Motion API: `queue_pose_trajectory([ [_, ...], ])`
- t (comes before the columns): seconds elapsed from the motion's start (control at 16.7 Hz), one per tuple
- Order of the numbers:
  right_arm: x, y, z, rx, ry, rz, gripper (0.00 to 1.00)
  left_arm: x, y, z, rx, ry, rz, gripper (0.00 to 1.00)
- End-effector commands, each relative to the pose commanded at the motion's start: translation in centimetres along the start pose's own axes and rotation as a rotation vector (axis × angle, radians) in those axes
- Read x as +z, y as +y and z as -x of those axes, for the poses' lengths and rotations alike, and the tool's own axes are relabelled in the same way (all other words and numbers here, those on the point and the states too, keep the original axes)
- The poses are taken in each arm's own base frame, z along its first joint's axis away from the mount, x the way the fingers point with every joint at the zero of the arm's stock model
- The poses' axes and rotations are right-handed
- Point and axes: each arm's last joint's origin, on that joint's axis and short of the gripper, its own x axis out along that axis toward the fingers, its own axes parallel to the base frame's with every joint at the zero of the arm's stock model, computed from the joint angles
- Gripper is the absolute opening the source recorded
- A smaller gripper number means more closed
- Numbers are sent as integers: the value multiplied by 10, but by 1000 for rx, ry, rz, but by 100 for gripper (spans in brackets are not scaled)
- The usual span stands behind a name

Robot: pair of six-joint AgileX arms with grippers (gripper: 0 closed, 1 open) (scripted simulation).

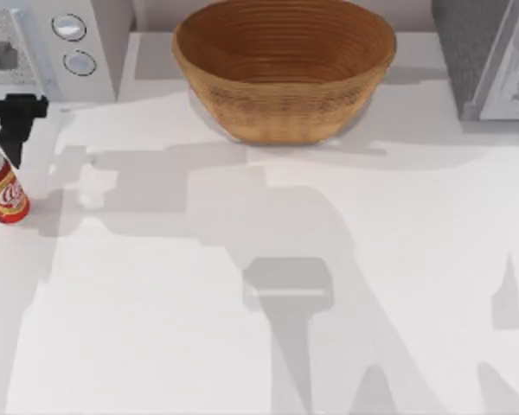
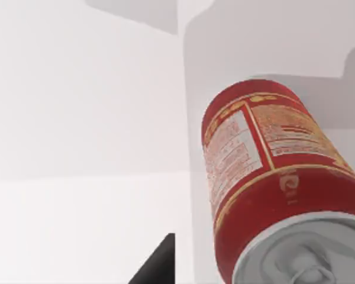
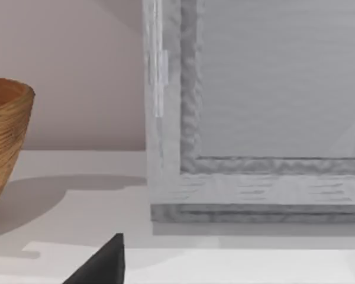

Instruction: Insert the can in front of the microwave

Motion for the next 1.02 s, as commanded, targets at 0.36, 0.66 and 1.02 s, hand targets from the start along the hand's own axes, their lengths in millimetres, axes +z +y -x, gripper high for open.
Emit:
queue_pose_trajectory([
  [0.36,0,0,0,0,0,0,100,0,0,0,0,0,0,100],
  [0.66,0,0,0,0,0,0,100,1,0,3,0,4,-1,100],
  [1.02,0,0,0,0,0,0,100,0,0,39,0,1,-1,100],
])
